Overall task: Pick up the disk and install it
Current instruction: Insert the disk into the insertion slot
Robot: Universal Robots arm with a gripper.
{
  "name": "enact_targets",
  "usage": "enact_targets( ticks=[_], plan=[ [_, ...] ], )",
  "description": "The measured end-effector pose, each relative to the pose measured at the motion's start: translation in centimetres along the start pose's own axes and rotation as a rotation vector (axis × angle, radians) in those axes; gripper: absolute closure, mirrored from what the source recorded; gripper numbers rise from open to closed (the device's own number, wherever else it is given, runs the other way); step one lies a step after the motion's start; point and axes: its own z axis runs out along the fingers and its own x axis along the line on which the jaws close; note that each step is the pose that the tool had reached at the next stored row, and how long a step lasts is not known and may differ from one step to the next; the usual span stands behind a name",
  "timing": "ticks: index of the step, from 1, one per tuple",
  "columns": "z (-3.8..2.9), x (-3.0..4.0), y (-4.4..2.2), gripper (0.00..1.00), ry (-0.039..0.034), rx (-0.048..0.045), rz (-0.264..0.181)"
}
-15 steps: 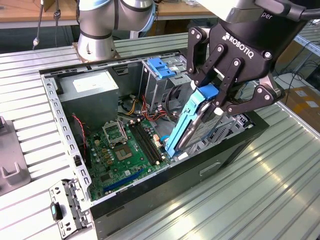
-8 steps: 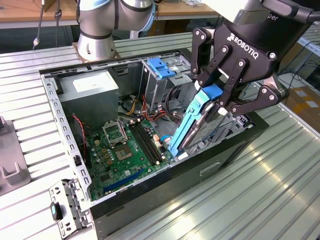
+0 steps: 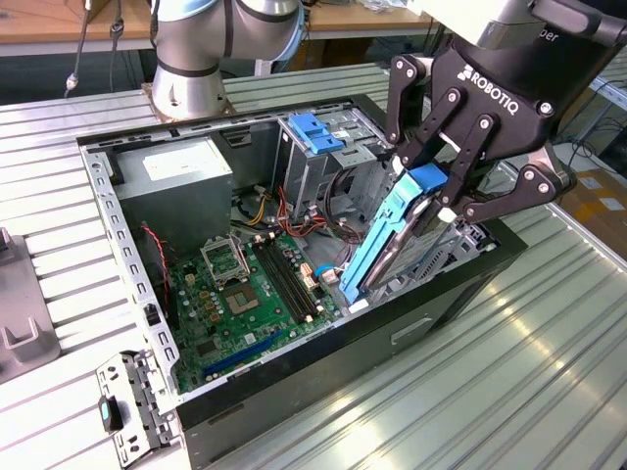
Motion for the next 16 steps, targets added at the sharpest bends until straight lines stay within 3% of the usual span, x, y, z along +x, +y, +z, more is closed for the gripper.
enact_targets(
  ticks=[3, 6, 16],
  plan=[
    [0.05, 0.02, -0.22, 0.63, -0.0006, 0.0009, 0.022],
    [0.17, 0.03, -0.36, 0.63, -0.0029, 0.0035, 0.071],
    [0.17, 0.12, -1.66, 0.63, -0.0036, 0.0043, 0.089]
  ],
)
